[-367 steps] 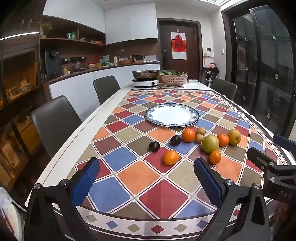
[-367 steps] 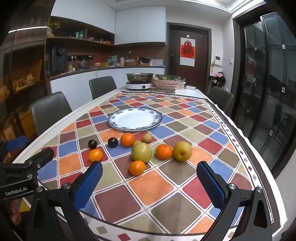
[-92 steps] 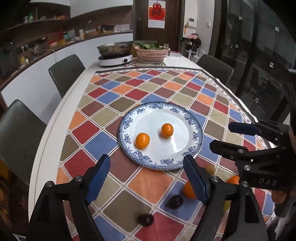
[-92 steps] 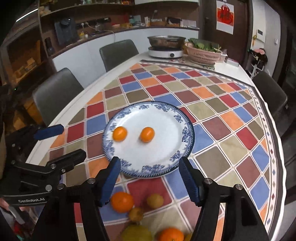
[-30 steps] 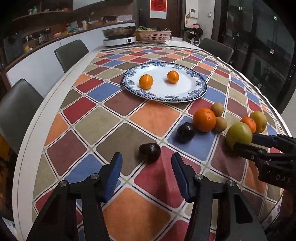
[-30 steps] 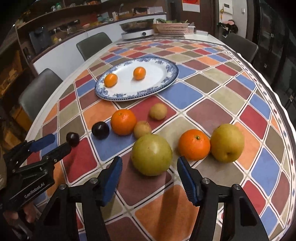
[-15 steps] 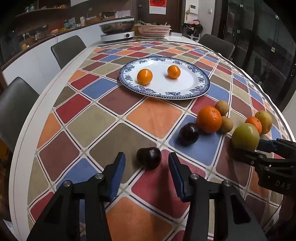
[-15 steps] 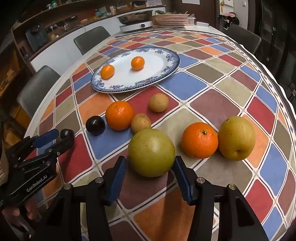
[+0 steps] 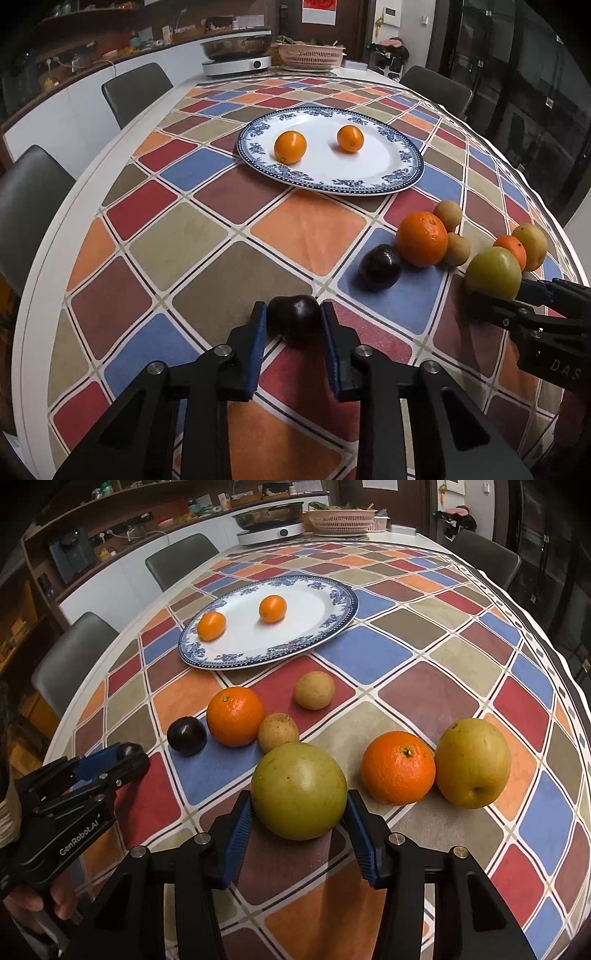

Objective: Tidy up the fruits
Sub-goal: 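Grasp the dark plum with the left gripper while the right grasps the green pomelo, then carry the plum and green pomelo onto the plate and open both grippers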

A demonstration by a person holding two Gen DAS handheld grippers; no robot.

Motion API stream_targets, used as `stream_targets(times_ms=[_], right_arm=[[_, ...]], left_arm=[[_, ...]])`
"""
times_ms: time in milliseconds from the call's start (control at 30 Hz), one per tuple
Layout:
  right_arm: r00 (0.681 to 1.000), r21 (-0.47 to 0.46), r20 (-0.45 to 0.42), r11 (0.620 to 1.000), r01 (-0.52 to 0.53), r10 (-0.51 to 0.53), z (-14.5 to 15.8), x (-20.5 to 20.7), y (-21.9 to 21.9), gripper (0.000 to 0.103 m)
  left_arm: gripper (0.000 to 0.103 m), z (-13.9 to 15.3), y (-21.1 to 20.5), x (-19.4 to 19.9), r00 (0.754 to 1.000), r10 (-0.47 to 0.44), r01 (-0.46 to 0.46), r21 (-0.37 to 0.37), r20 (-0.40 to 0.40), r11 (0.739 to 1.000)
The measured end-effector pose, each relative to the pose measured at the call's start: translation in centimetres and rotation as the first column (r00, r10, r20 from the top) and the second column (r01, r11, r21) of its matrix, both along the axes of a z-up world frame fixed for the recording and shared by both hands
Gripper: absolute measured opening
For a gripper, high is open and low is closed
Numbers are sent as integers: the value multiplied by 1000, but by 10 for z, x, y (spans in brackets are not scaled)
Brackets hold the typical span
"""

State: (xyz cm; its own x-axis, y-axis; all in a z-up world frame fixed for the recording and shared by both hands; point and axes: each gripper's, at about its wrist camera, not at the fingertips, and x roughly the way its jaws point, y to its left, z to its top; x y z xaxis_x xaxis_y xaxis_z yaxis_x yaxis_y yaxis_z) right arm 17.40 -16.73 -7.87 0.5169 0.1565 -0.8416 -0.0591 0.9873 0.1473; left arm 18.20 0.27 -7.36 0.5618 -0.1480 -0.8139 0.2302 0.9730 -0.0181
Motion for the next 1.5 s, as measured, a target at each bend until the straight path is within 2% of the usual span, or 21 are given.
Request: stream_targets(times_ms=[533, 1000, 1200, 1500], right_arm=[[999, 64, 39, 998, -15, 13, 6, -7, -2, 50], [984, 96, 135, 987, -130, 116, 35, -16, 8, 50], [974, 80, 159, 981, -175, 161, 54, 0, 9, 50], [953, 27, 189, 969, -246, 237, 92, 50, 11, 50]], left_arm=[[28, 18, -3, -15, 999, 8, -8, -10, 32, 1000], [28, 54, -9, -28, 994, -7, 6, 9, 108, 1000], [28, 70, -11, -13, 991, -34, 35, -5, 126, 999], [28, 94, -20, 31, 986, -75, 77, -13, 151, 997]])
